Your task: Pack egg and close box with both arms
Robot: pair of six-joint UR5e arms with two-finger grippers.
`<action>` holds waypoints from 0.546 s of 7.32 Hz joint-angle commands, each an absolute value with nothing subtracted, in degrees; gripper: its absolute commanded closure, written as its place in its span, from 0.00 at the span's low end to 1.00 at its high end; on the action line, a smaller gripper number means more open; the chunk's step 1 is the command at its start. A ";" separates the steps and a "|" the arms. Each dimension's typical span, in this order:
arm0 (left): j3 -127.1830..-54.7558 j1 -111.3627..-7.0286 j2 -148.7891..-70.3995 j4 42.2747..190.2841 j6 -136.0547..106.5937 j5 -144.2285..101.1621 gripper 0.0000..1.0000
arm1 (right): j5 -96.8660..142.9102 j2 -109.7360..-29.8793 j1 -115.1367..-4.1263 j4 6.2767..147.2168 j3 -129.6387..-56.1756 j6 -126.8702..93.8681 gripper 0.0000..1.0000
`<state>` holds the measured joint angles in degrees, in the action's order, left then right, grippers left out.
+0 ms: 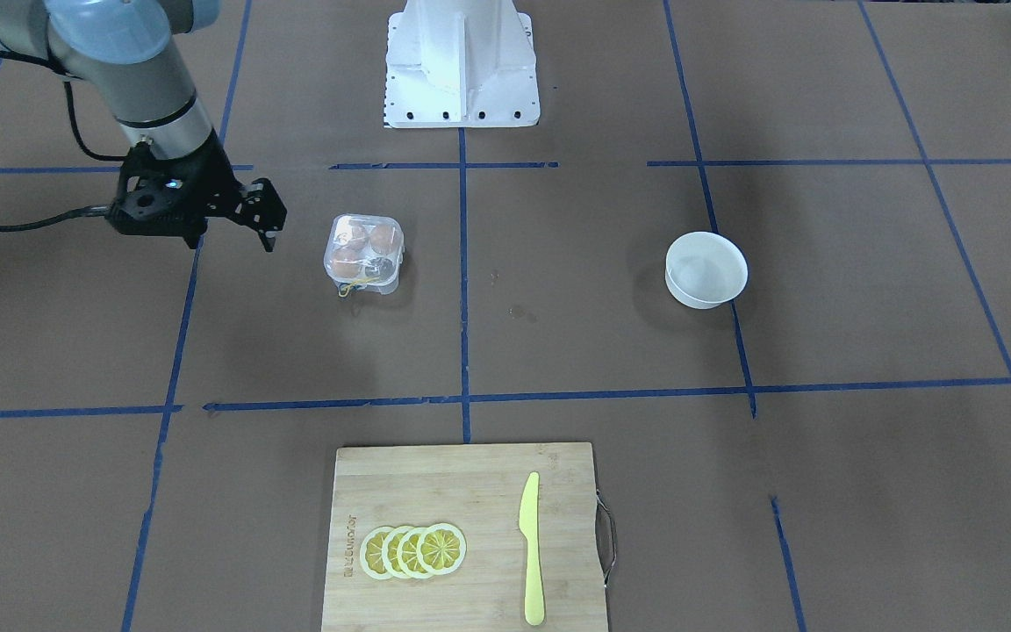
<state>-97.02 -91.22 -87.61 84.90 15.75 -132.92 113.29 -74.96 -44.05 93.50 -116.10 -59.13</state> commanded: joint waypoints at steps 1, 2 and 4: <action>-96.94 -91.23 -87.63 84.99 13.38 -133.15 0.00 | 120.73 -83.02 -56.71 93.60 -115.32 -39.92 0.00; -97.03 -91.23 -87.63 84.99 8.92 -133.15 0.00 | 123.46 -85.67 -63.56 93.60 -112.53 -27.46 0.00; -97.21 -91.32 -87.80 85.17 8.35 -133.07 0.00 | 126.81 -88.58 -74.56 93.60 -105.86 -8.18 0.00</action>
